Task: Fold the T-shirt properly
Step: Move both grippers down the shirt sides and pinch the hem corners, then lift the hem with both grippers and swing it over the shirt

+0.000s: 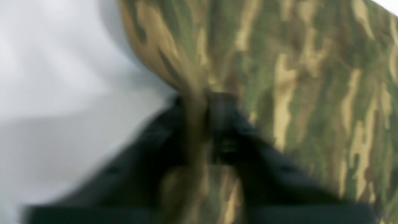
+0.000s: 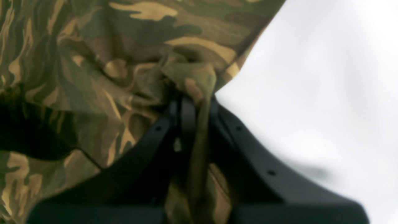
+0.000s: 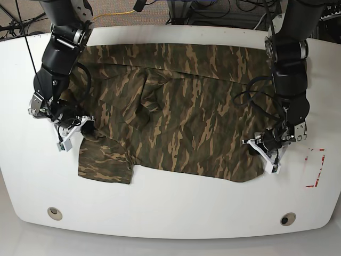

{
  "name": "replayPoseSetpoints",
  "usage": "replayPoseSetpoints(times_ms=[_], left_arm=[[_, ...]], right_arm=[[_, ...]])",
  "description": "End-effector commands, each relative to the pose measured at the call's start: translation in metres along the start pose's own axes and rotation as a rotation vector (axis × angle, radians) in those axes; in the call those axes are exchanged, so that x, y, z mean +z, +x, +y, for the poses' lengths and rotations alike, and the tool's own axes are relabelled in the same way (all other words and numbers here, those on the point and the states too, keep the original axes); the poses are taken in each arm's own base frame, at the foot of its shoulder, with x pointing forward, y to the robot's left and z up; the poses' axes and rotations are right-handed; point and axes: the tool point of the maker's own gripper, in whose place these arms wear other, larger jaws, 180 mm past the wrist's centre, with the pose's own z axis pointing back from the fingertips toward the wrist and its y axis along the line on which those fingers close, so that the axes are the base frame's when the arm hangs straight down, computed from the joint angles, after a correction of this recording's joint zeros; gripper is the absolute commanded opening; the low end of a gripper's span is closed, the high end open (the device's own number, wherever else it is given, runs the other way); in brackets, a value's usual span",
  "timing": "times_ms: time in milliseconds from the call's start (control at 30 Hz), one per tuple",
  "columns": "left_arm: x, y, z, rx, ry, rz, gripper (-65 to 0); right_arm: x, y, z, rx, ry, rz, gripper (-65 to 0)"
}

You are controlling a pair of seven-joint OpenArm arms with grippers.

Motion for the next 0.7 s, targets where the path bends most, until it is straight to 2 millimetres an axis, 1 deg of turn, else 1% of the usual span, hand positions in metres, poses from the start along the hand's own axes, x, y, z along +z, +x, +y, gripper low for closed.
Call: replayPoseSetpoints(times_ms=[0, 67, 133, 200, 233, 267, 400, 467, 567, 633, 667], left_arm=[[0.0, 0.002, 0.007, -0.002, 0.016, 0.016, -65.0], [0.001, 0.005, 0.007, 0.001, 0.016, 0.002, -65.0], [0.006, 0.015, 0.009, -0.015, 0.023, -0.027, -65.0], [0.017, 0.029, 0.017, -0.045, 0.047, -0.053, -65.0], [0.024, 0.034, 0.021, -0.067, 0.061, -0.057, -65.0], [0.028, 0.037, 0.02, -0.081, 0.066, -0.059, -65.0], [0.049, 0.059, 0.014, -0.154, 0.089, -0.108, -65.0], [0.064, 0.075, 0.008, -0.196, 0.103, -0.146, -65.0], [0.089, 0.097, 0.015, -0.196, 0.143, -0.198, -65.0], [0.102, 0.106, 0.02, -0.187, 0.166, -0.215, -65.0], [0.107, 0.112, 0.02, -0.192, 0.173, -0.225, -65.0]], right_arm=[[0.008, 0.015, -0.007, 0.024, -0.021, -0.022, -65.0], [0.012, 0.019, -0.007, 0.042, -0.031, -0.026, -65.0], [0.02, 0.017, -0.008, 0.075, -0.056, -0.011, -65.0], [0.029, 0.023, -0.008, 0.105, -0.074, -0.019, -65.0], [0.035, 0.029, -0.007, 0.131, -0.09, -0.028, -65.0], [0.039, 0.033, -0.007, 0.146, -0.101, -0.03, -65.0], [0.052, 0.045, -0.007, 0.189, -0.134, -0.032, -65.0], [0.06, 0.063, -0.005, 0.217, -0.15, -0.062, -65.0], [0.067, 0.086, -0.002, 0.233, -0.161, -0.09, -65.0], [0.078, 0.103, -0.009, 0.251, -0.189, -0.1, -65.0], [0.081, 0.111, -0.009, 0.263, -0.194, -0.105, -65.0]])
